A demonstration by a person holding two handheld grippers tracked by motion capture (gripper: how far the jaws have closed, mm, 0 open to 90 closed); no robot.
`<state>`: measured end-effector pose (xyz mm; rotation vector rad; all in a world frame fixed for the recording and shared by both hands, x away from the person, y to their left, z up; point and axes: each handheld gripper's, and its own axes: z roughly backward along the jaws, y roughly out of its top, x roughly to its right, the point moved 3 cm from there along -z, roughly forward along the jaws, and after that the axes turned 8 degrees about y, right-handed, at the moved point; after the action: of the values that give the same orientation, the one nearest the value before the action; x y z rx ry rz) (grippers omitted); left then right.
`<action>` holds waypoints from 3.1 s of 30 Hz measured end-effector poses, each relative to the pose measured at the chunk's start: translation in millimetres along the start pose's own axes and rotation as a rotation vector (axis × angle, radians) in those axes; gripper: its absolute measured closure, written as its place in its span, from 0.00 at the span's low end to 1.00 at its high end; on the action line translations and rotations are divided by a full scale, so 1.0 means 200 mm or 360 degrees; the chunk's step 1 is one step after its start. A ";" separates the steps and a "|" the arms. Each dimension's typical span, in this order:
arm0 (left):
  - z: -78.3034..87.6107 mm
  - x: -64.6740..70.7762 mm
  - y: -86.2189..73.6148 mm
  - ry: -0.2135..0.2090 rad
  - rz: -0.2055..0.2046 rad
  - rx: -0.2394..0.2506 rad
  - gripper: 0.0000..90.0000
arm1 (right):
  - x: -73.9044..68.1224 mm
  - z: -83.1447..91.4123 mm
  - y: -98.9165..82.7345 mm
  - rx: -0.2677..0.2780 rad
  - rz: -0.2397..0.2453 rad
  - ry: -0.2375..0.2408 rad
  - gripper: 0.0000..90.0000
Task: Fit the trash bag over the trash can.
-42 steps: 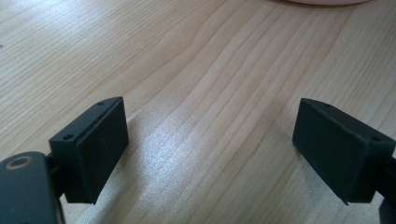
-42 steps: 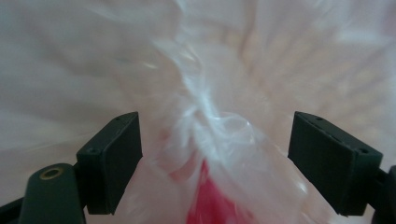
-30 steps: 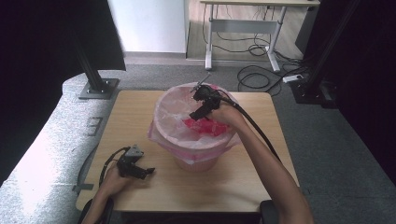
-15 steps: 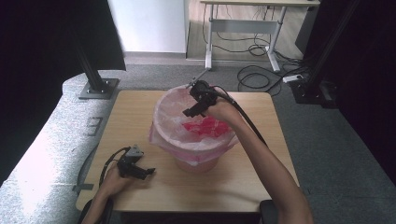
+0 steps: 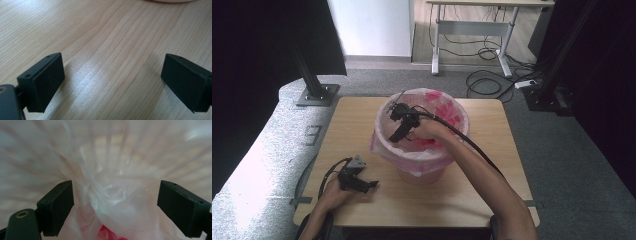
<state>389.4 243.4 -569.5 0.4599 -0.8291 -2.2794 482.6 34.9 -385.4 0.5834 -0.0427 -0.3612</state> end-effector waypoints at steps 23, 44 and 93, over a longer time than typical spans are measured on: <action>0.00 0.00 0.00 0.0004 0.0002 -0.0006 0.04 | 0.21 0.22 -0.18 0.0081 -0.0147 -0.0075 0.14; 0.00 0.01 0.00 0.0010 0.0012 -0.0013 0.02 | 0.07 0.63 -0.29 0.0291 -0.0114 -0.0105 0.12; 0.00 0.02 0.00 0.0022 0.0023 -0.0021 0.02 | 0.05 0.83 -1.10 0.0390 -0.0333 -0.0294 0.12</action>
<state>386.5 240.6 -569.8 0.4622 -0.8077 -2.2645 397.3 -227.6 -367.0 0.7984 -0.2070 -0.6184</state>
